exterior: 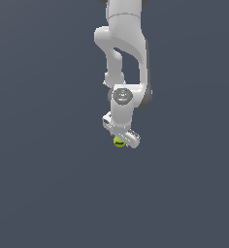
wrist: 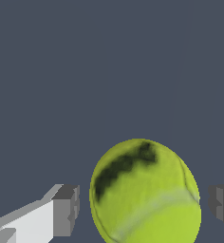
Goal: Pick up the object and move it to a goal position.
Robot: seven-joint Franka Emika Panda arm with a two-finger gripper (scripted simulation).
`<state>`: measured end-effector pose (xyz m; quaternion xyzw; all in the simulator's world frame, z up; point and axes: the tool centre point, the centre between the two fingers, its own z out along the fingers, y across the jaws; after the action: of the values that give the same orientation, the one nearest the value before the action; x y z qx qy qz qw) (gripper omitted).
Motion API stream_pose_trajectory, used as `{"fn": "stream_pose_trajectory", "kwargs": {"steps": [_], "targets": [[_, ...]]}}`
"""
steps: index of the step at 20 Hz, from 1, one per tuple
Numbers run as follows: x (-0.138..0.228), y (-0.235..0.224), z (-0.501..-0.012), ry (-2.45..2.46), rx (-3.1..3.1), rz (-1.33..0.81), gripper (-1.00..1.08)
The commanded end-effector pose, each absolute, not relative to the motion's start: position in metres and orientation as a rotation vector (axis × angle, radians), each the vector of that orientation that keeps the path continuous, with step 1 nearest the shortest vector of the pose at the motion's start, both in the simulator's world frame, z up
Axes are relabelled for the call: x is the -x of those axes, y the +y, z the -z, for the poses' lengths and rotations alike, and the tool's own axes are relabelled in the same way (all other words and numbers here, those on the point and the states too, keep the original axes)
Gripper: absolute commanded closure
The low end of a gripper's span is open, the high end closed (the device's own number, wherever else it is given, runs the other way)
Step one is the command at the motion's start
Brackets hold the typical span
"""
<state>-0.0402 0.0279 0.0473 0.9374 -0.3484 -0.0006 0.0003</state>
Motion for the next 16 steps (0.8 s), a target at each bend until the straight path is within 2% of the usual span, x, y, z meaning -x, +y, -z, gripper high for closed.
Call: {"fn": "stream_pose_trajectory", "kwargs": {"steps": [1,3,4,16], "targets": [[0.0394,0.0279,-0.0421,-1.095,-2.944,0.000,-0.92],[0.0392,0.0279,-0.0411,-1.095,-2.944,0.000,-0.92],[0.0392,0.0279,-0.0411,-1.095,-2.944,0.000,1.08],[0.0395,0.0274,-0.0423,-1.094,-2.946,-0.001,1.08]]}}
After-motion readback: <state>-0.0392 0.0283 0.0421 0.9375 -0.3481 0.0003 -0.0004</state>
